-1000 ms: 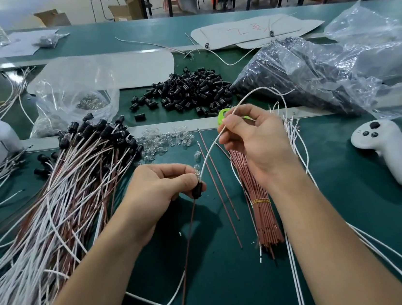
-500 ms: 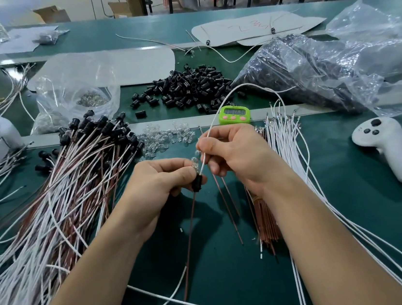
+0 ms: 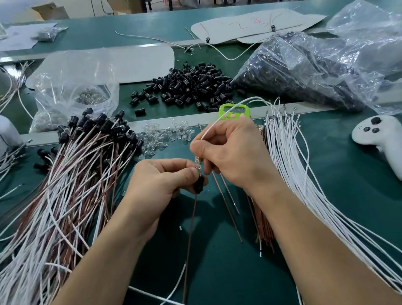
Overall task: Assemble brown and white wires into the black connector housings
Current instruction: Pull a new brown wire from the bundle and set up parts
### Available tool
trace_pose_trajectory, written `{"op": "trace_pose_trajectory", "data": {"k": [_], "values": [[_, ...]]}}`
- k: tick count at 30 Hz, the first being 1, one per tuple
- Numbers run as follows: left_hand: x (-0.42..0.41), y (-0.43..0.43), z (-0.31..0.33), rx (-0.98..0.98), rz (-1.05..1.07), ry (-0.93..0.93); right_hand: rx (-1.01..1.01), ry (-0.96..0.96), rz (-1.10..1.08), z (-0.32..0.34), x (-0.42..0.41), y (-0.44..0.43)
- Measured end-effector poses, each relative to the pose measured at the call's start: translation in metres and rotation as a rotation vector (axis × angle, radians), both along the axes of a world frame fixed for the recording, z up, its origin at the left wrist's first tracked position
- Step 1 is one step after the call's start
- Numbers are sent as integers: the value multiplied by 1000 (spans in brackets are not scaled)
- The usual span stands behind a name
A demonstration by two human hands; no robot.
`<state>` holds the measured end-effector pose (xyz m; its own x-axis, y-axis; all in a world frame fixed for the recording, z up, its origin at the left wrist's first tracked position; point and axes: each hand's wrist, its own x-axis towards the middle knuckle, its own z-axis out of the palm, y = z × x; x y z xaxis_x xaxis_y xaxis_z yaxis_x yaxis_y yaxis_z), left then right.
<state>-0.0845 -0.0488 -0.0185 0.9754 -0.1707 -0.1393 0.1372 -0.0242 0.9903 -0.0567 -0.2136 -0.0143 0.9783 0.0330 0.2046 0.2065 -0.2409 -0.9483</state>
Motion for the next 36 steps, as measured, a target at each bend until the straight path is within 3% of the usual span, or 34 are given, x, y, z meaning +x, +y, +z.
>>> {"op": "trace_pose_trajectory", "data": {"k": [8, 11, 14, 17, 22, 28, 36], "values": [[2, 0, 2, -26, 106, 14, 151, 119, 110, 5, -3, -9], [2, 1, 1, -70, 88, 64, 141, 177, 238, 7, -5, -10], [3, 2, 2, -127, 82, 110, 131, 199, 209, 5, -5, -8], [3, 1, 2, -99, 96, 111, 29, 223, 169, 5, -3, -10], [0, -3, -1, 111, 142, -53, -262, 205, 122, 4, -2, -14], [-2, -5, -2, 59, 189, -112, -51, 287, 194, 5, -5, -15], [0, -3, 0, -130, 95, 56, 197, 358, 270, 8, -8, -17]]}}
